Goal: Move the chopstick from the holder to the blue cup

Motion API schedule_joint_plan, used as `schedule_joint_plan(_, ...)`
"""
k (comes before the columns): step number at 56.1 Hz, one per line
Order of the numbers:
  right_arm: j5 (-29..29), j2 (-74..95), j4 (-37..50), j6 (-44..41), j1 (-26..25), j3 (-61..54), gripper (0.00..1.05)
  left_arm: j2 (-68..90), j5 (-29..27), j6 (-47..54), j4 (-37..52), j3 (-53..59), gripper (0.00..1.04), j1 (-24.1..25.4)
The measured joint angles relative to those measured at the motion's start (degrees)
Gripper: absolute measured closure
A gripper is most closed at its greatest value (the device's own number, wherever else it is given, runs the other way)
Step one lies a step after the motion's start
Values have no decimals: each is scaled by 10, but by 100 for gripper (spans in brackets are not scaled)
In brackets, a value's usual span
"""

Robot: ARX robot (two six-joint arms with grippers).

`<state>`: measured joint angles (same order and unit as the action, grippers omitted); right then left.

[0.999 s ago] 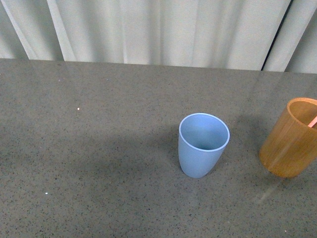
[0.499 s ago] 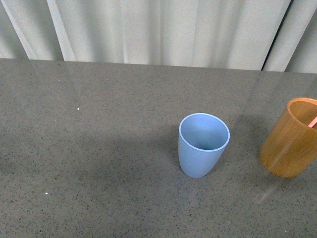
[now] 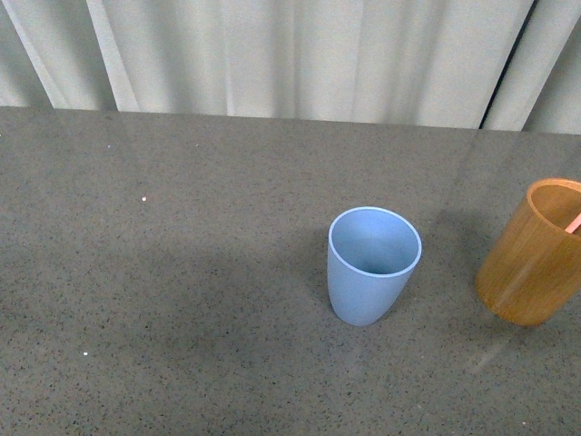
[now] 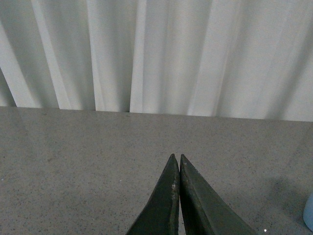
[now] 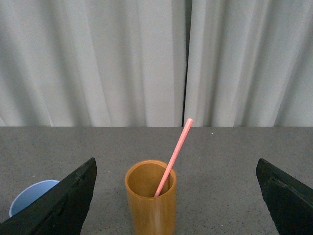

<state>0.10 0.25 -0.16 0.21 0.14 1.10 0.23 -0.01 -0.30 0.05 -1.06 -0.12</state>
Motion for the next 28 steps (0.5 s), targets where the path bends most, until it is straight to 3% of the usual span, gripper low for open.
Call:
schedule_joint_plan(5,0,0,0,0,0,0,10,0,0,0,0,0,100,0)
schedule_joint_plan(21,1,1,-1,1,0,0,10,0,0,0,0,0,50,0)
schedule_joint_plan(24,17,54,-91,29,-3,35,10,0,0,0,0,0,40,0)
schedule_joint_plan(28,3,130,-102,32,-20,48,10,0,0,0,0,0,27,0)
